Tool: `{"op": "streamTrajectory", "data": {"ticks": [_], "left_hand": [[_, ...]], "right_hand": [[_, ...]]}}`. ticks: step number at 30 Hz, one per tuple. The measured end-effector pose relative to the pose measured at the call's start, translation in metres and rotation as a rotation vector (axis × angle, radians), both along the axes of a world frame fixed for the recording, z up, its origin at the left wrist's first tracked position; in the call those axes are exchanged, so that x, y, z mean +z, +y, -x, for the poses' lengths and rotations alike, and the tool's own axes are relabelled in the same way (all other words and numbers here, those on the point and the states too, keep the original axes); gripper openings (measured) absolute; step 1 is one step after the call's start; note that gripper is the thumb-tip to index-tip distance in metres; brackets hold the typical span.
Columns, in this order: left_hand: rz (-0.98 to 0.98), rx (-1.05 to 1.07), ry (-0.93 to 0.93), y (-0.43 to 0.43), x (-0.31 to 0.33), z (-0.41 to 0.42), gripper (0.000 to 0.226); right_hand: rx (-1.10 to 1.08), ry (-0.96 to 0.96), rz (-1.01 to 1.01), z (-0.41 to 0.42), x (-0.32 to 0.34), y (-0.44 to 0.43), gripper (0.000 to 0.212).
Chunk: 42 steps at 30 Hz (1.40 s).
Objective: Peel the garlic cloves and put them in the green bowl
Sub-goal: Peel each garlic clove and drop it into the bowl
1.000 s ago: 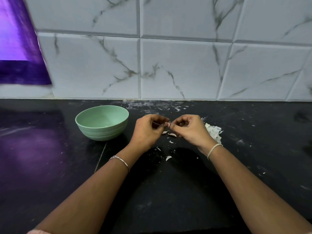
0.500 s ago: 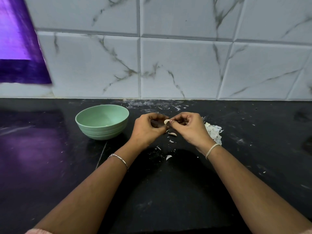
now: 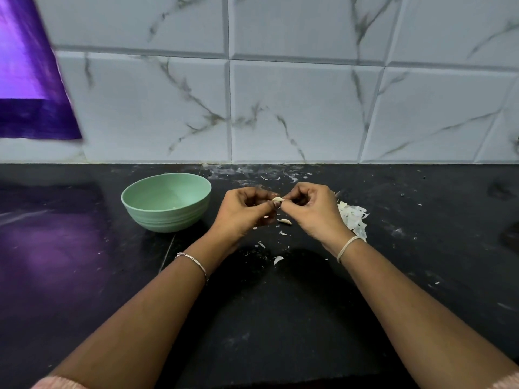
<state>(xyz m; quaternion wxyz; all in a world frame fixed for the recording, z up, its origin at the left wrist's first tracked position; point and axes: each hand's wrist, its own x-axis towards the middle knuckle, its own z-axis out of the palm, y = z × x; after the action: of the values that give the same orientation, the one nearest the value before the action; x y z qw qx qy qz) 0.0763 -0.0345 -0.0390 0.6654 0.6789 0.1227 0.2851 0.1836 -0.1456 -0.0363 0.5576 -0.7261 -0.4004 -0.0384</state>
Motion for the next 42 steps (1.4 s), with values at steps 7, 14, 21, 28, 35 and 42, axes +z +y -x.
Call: {"op": "streamTrajectory", "data": {"ticks": [7, 14, 21, 28, 35, 42], "left_hand": [[0.126, -0.107, 0.043, 0.005, 0.0, 0.004, 0.012], [0.109, -0.095, 0.031, 0.005, 0.0, 0.003, 0.012], [-0.066, 0.083, 0.02, 0.008, -0.004, -0.002, 0.003], [0.054, -0.099, 0.086, 0.007, -0.004, 0.001, 0.022], [0.241, -0.163, 0.083, 0.007, 0.001, 0.003, 0.012], [0.251, -0.187, 0.082, 0.006, 0.002, 0.003, 0.011]], "right_hand": [[0.091, 0.011, 0.007, 0.001, 0.0, -0.003, 0.017], [0.142, 0.004, 0.024, -0.001, 0.001, -0.005, 0.009], [0.104, -0.179, 0.078, -0.002, -0.001, -0.006, 0.008], [0.112, -0.275, 0.111, -0.003, -0.004, -0.006, 0.011], [0.173, -0.168, 0.066, 0.001, 0.004, -0.009, 0.005], [0.099, -0.133, 0.09, -0.003, 0.006, -0.011, 0.005]]}}
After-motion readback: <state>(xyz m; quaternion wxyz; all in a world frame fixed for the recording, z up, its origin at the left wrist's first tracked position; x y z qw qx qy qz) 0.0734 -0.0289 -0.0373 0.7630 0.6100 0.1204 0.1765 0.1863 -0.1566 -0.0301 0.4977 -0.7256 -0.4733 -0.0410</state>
